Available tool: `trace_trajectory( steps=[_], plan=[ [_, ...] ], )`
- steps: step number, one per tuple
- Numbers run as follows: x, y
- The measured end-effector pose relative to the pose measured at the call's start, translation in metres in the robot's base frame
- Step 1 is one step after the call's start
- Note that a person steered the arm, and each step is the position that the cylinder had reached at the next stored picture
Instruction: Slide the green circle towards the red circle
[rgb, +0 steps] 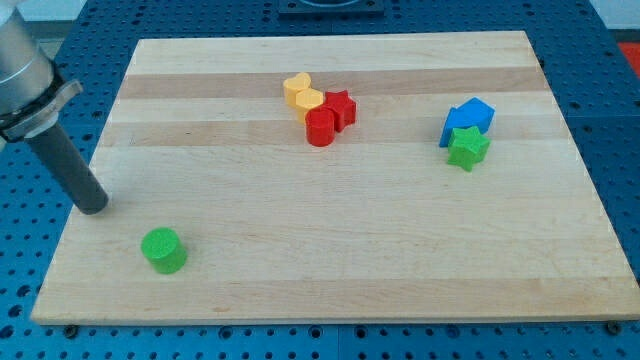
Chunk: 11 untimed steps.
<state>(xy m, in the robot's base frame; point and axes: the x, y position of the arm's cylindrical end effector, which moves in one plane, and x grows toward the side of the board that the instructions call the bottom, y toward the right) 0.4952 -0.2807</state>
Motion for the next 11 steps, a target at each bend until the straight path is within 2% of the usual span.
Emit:
trace_trajectory(
  steps=[1,2,3,5,8,11],
  plan=[
    [0.051,-0.002],
    [0.081,-0.002],
    [0.084,0.005],
    [0.084,0.081],
    [0.077,0.100],
    [0.029,0.163]
  ],
)
